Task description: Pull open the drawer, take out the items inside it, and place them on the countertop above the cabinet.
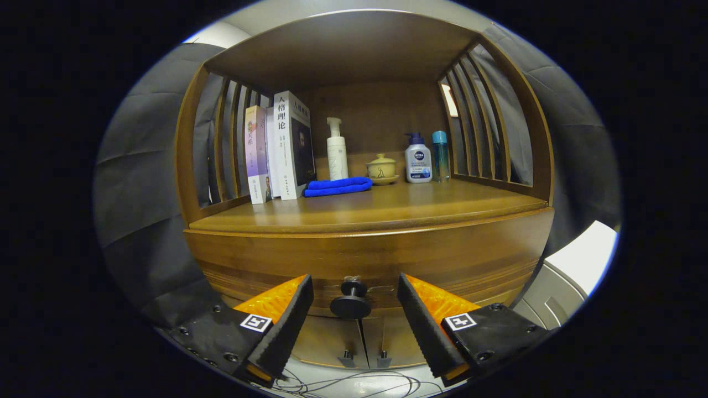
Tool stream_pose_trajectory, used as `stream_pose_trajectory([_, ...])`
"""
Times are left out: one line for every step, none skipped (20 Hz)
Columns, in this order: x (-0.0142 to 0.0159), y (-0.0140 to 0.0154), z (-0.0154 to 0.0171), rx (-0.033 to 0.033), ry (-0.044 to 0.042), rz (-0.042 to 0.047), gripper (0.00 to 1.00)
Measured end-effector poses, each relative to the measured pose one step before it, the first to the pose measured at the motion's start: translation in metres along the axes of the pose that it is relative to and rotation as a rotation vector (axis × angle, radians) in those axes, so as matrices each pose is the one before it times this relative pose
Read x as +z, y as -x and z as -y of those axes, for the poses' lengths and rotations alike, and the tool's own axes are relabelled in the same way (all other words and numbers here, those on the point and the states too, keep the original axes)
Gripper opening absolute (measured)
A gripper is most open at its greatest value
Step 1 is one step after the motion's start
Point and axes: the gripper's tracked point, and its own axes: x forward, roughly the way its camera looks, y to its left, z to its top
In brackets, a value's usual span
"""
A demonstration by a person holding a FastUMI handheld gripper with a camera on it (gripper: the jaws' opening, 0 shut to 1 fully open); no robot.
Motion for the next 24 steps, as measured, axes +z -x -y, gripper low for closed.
stream_pose_trajectory([-0.00404, -0.00195, 0.00023, -0.00202, -0.0009, -0.00751, 0.93])
stream_pose_trajectory([-0.00271, -0.0028, -0.00203, -0.00357, -0.0015, -0.00873, 0.89])
stream_pose_trajectory([-0.00346, -0.00374, -0.00256, -0.00438, 0.00246, -0.00779, 0.85])
stream_pose_trajectory([-0.00286, -0.00281, 0.00053, -0.00753, 0.00371, -0.00476, 0.8])
stream_pose_trajectory([-0.0014, -0.00236, -0.00004, -0.00669, 0.00416, -0.00296, 0.76])
stream_pose_trajectory([-0.00206, -0.00291, 0.00132, -0.00857, 0.00267, -0.00273, 0.71])
stream_pose_trajectory([-0.00164, -0.00083, -0.00143, 0.00028, -0.00195, -0.00696, 0.67])
stream_pose_trajectory([-0.00134, -0.00252, -0.00084, -0.00079, -0.00359, -0.00658, 0.63])
stream_pose_trajectory([-0.00082, -0.00335, 0.00109, -0.00456, -0.00115, -0.00685, 0.63])
stream_pose_trajectory([-0.00142, -0.00261, 0.0013, -0.00414, -0.00034, -0.00655, 0.63])
stream_pose_trajectory([-0.00158, -0.00268, 0.00208, -0.00915, 0.00055, -0.00669, 0.63])
stream_pose_trajectory([0.00095, 0.00064, -0.00324, 0.0033, -0.0116, 0.00528, 0.63])
stream_pose_trajectory([-0.00079, 0.00265, 0.00144, 0.00157, 0.00506, -0.00774, 0.57])
stream_pose_trajectory([0.00025, -0.00118, 0.00024, 0.00072, 0.01277, -0.00321, 0.51])
stream_pose_trajectory([0.00051, 0.00021, 0.0008, 0.00088, 0.00229, -0.0091, 0.45])
stream_pose_trajectory([-0.00208, -0.00116, -0.00079, 0.00397, -0.00635, -0.00199, 0.35])
stream_pose_trajectory([-0.00046, -0.00015, -0.00027, 0.0049, -0.00595, -0.00314, 0.35])
stream_pose_trajectory([0.00012, 0.00056, -0.00007, 0.00395, -0.00677, 0.00578, 0.35])
stream_pose_trajectory([-0.00029, 0.00155, 0.0001, -0.00147, -0.00133, 0.00035, 0.35])
stream_pose_trajectory([-0.00117, 0.00099, 0.00054, -0.00371, 0.00435, 0.00097, 0.35])
stream_pose_trajectory([-0.00086, 0.00182, 0.00041, -0.00261, 0.00766, 0.00003, 0.35])
stream_pose_trajectory([-0.00076, 0.00369, 0.00025, -0.00176, 0.00573, 0.00247, 0.35])
stream_pose_trajectory([-0.00092, 0.00363, 0.00052, 0.00086, 0.00239, 0.00396, 0.35])
stream_pose_trajectory([-0.00115, 0.00341, 0.00025, 0.00068, 0.00091, 0.00501, 0.35])
